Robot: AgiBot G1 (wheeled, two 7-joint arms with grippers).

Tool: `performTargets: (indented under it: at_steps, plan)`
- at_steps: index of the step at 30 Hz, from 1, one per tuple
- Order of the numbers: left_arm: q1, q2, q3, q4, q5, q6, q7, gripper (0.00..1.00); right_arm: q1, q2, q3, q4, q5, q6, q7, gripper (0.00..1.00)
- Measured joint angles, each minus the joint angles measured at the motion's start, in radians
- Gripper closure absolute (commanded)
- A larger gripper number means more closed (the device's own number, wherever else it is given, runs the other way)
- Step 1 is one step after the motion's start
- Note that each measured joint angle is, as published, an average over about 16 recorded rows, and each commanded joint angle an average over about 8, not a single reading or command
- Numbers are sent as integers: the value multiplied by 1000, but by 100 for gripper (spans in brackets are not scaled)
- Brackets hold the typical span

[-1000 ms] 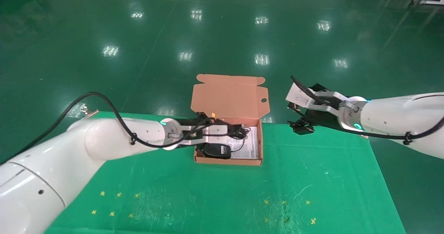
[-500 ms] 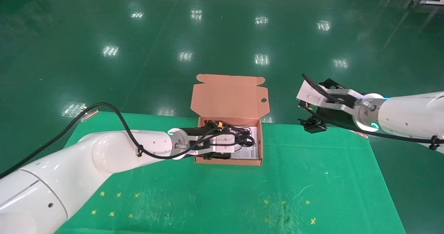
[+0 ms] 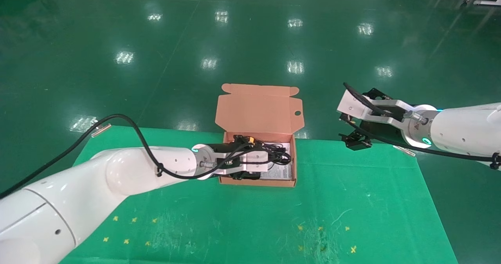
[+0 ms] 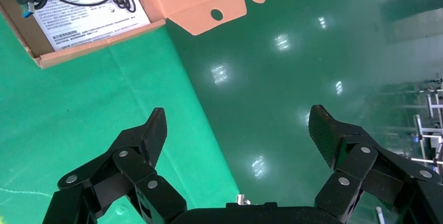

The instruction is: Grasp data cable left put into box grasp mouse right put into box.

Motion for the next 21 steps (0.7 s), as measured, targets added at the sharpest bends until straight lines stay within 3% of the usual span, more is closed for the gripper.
performTargets:
  at_steps: [12,21]
  plan:
    - [-12,-20,-7,-22,7,-1,-10,0,5,-4,3,-3,-2,5,-1,0]
    - [-86,-46,-22,-54,33,-59,-51,0,72,-30,26,-25,-33,35,-20,0]
